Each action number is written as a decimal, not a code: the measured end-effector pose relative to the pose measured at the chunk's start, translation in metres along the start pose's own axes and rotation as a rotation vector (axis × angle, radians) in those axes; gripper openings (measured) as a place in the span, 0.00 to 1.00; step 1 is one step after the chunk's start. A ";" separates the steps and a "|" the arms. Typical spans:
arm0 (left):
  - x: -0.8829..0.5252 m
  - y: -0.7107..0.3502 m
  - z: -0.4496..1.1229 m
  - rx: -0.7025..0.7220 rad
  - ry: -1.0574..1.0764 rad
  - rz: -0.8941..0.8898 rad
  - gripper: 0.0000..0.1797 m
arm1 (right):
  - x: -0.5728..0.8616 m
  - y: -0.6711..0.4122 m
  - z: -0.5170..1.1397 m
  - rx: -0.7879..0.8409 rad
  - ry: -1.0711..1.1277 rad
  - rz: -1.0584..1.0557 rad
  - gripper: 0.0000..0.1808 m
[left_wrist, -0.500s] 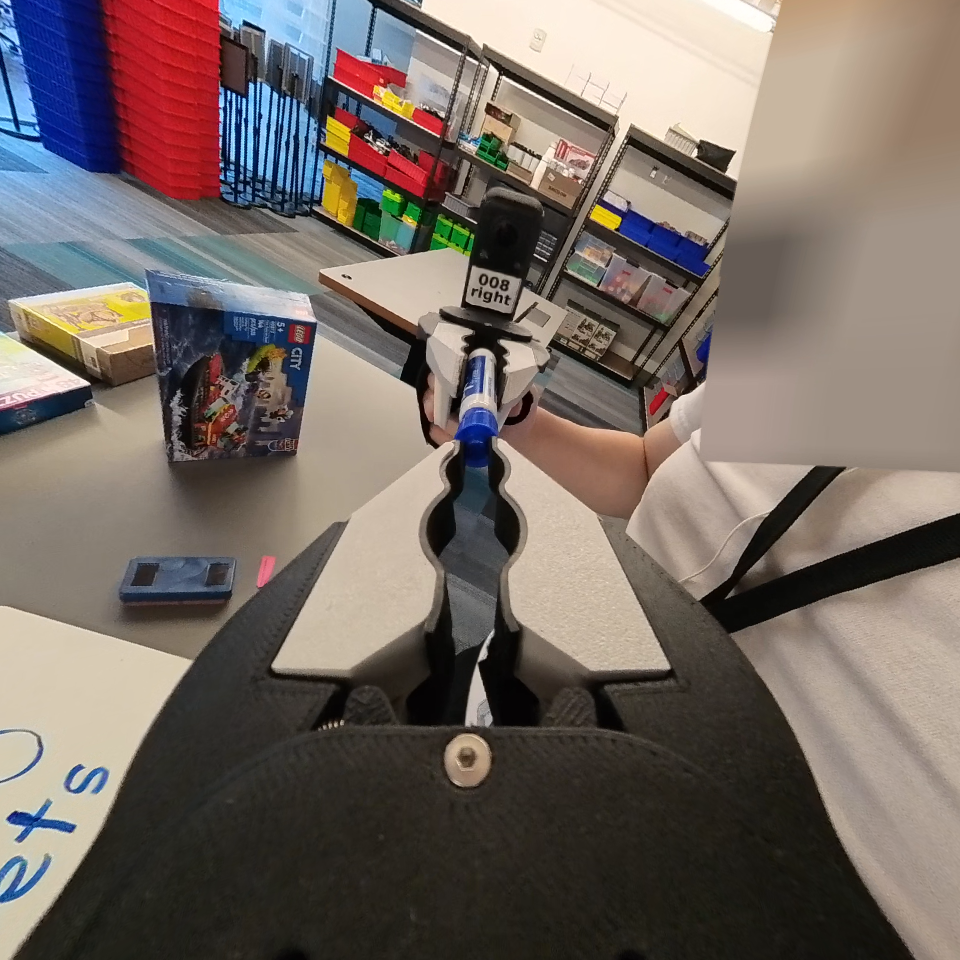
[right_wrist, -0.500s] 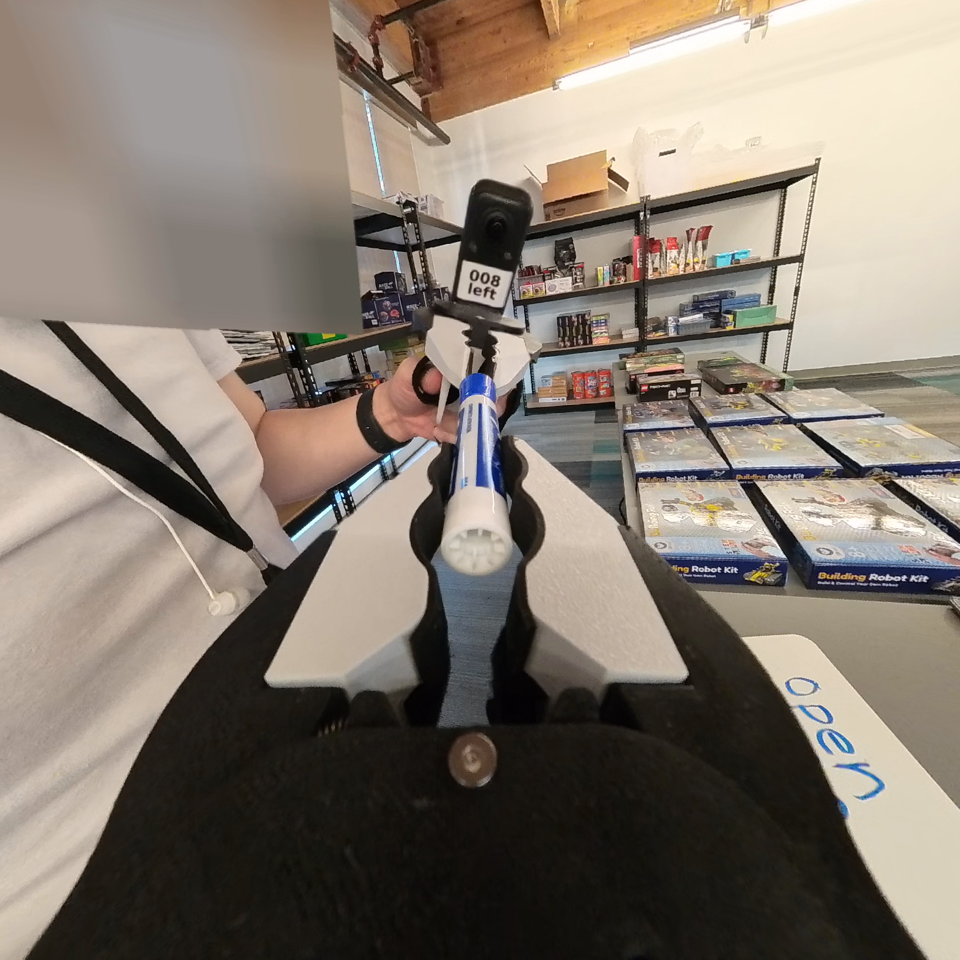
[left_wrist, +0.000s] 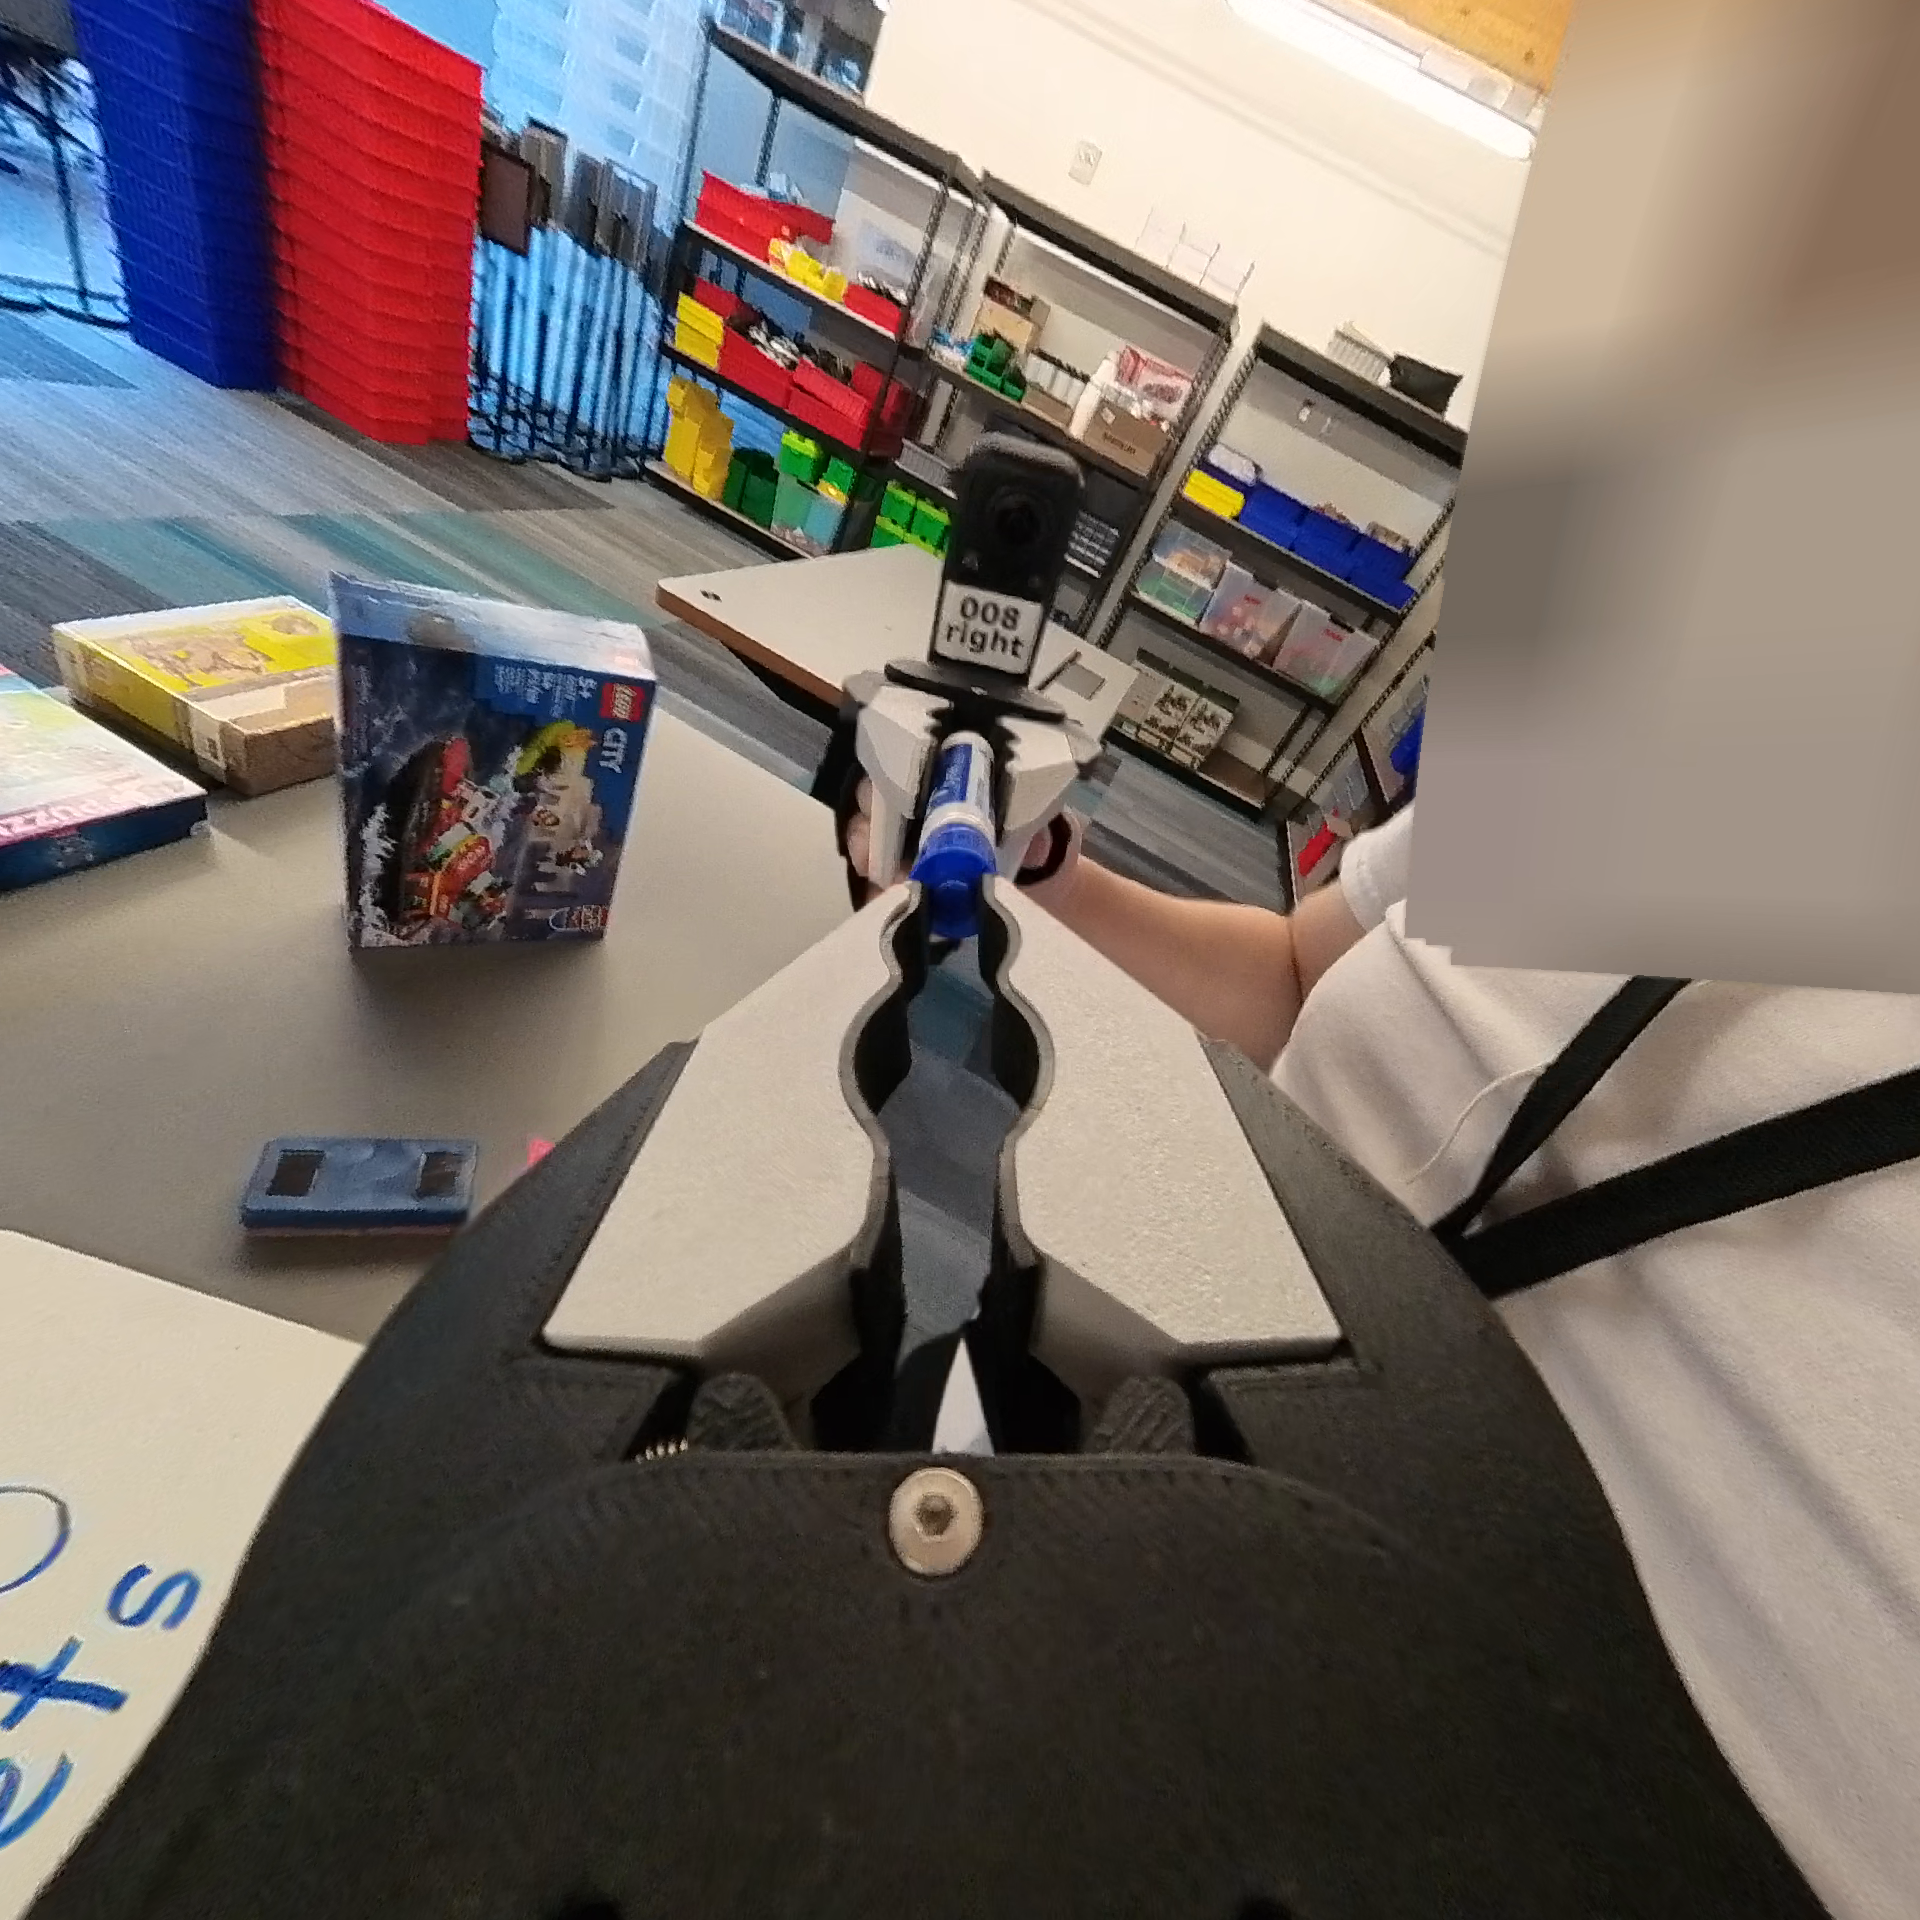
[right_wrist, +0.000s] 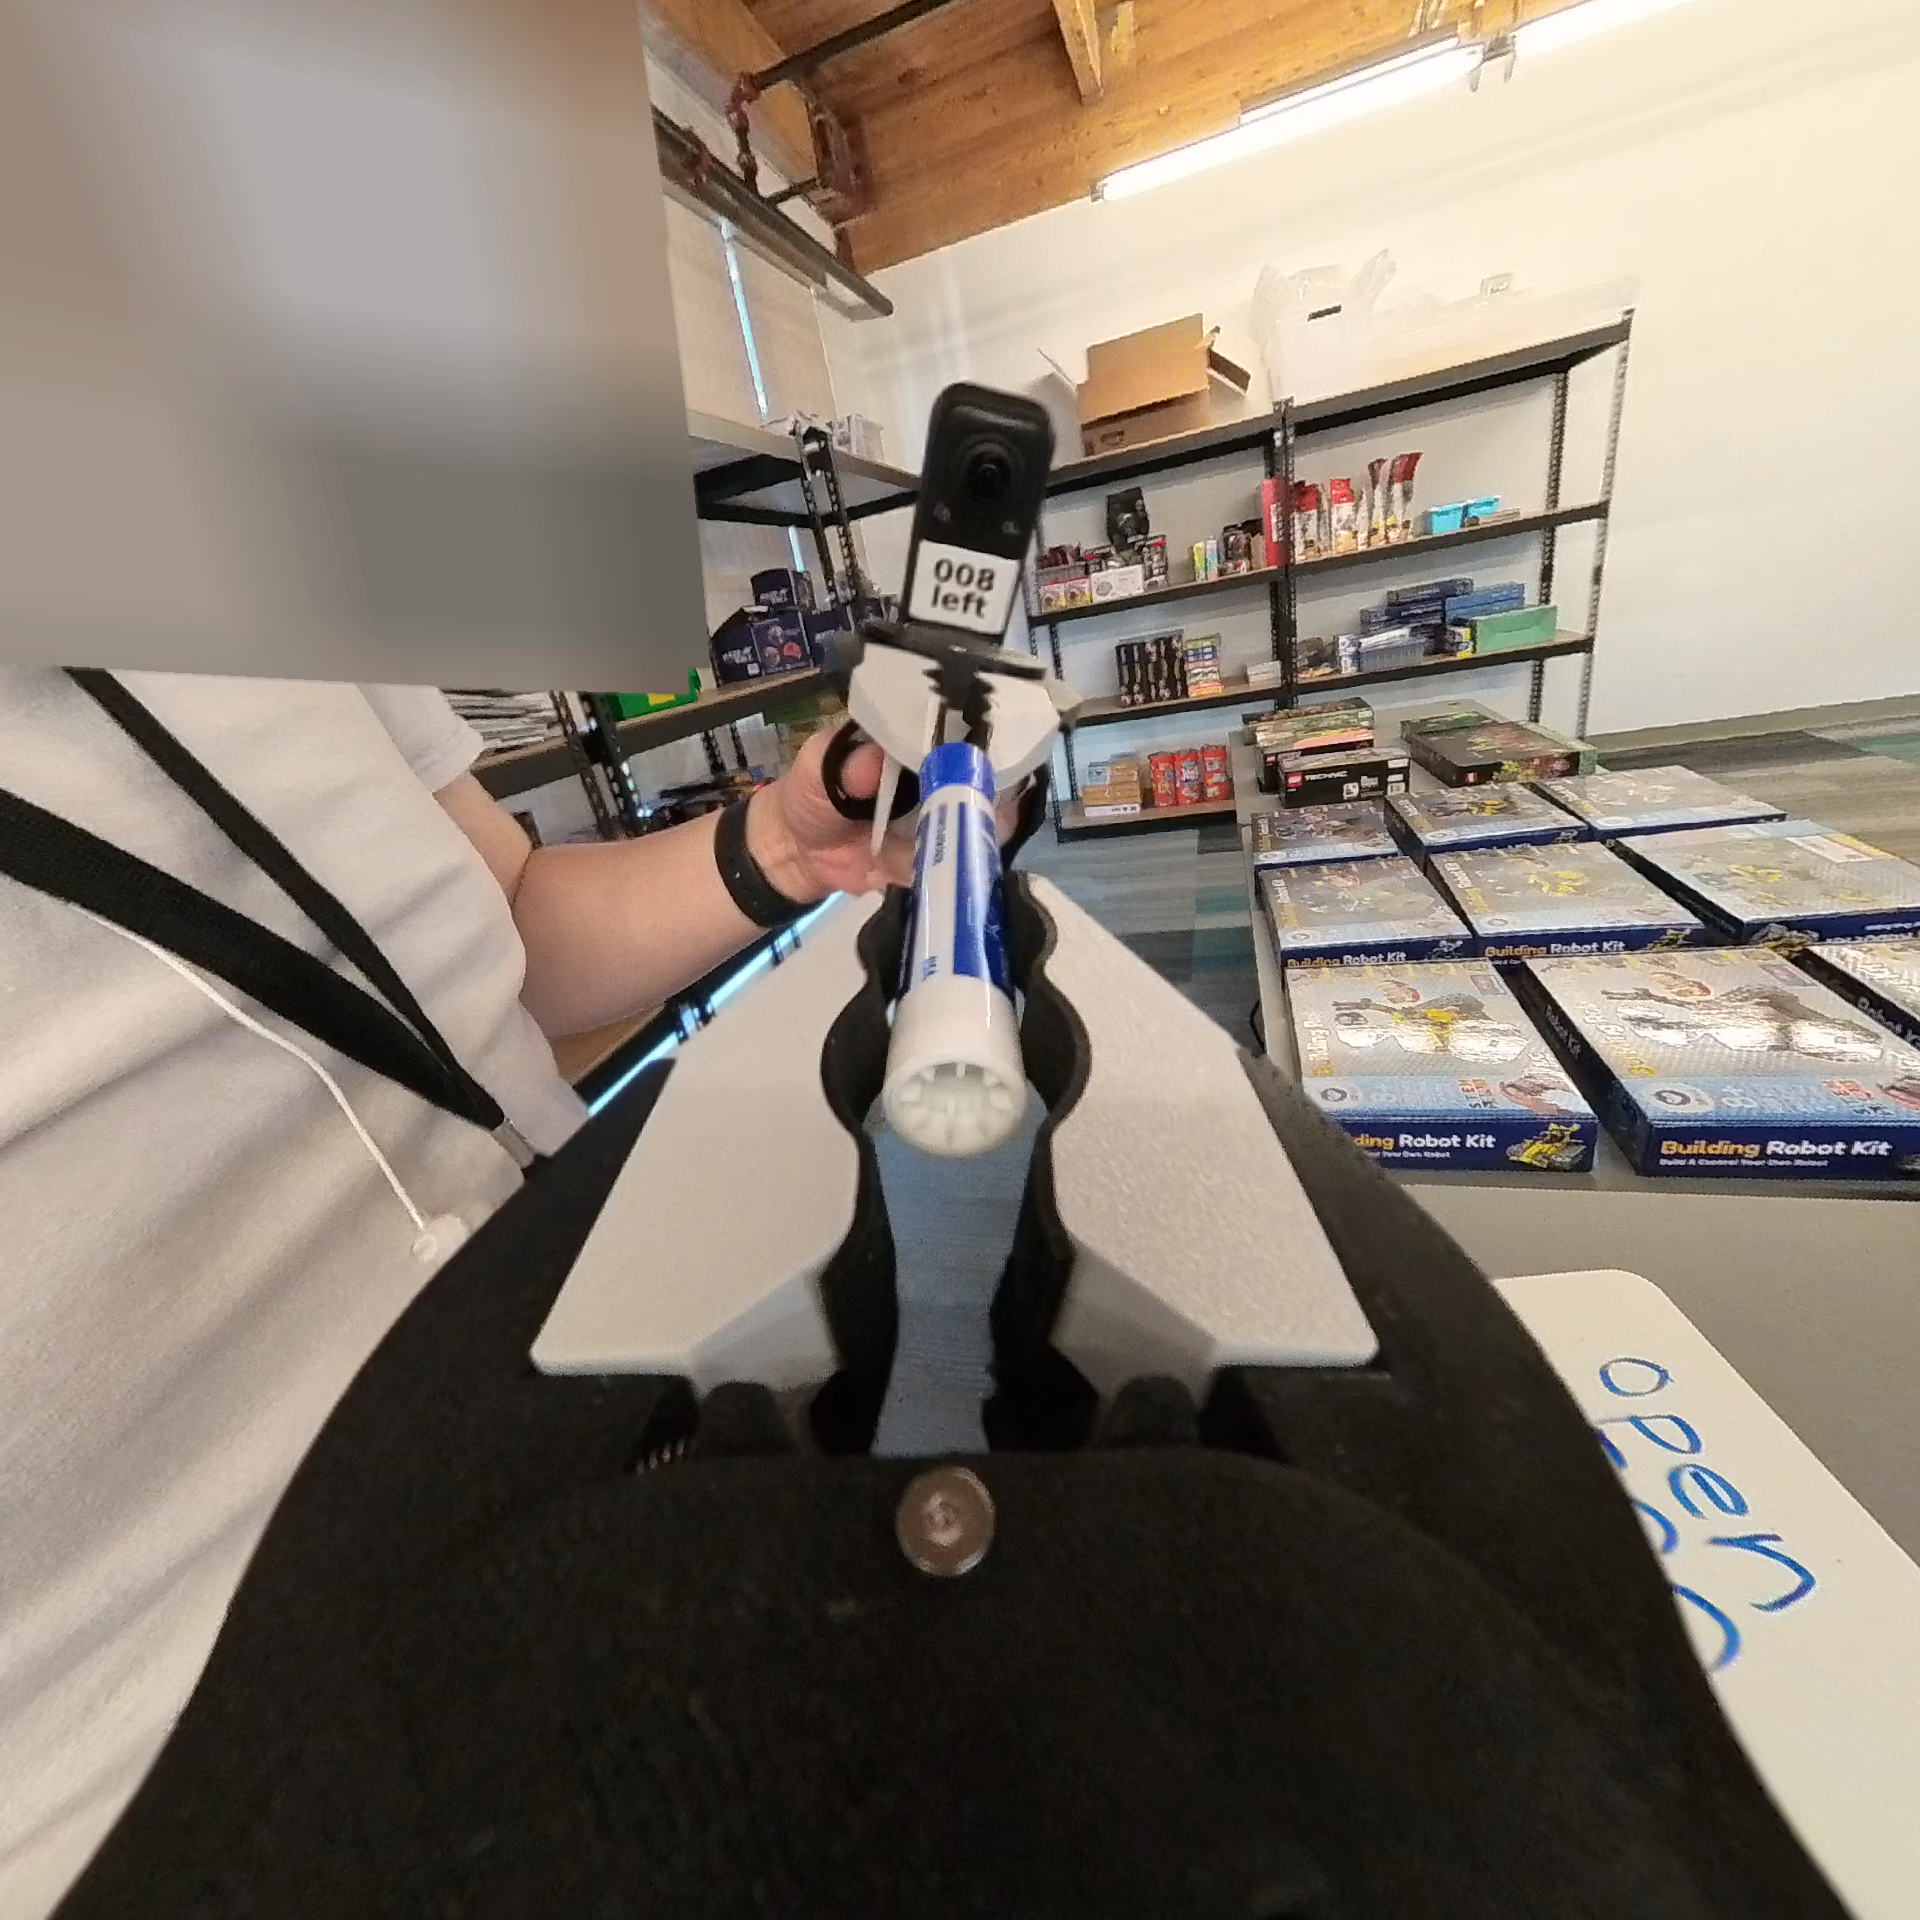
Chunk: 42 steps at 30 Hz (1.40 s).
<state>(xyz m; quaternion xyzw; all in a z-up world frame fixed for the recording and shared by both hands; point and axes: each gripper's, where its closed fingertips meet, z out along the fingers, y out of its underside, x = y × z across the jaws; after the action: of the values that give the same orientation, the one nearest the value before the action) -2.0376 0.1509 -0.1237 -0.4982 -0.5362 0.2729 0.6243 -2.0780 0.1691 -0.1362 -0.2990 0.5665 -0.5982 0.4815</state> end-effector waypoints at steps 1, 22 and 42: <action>-0.004 -0.004 -0.001 0.026 -0.014 -0.011 0.04 | 0.004 -0.002 0.000 0.017 0.015 -0.010 0.10; -0.098 0.148 0.026 0.432 -0.314 -0.791 0.08 | 0.058 0.177 -0.019 -0.181 0.279 0.153 0.25; -0.141 0.235 0.037 0.024 -0.728 -0.691 0.25 | 0.219 0.256 -0.199 -0.547 0.852 0.448 0.09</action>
<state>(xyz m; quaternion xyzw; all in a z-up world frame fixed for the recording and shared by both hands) -2.0661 0.1233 -0.3969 -0.1566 -0.8499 0.2124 0.4561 -2.2757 0.0735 -0.4604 -0.0169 0.8958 -0.3802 0.2297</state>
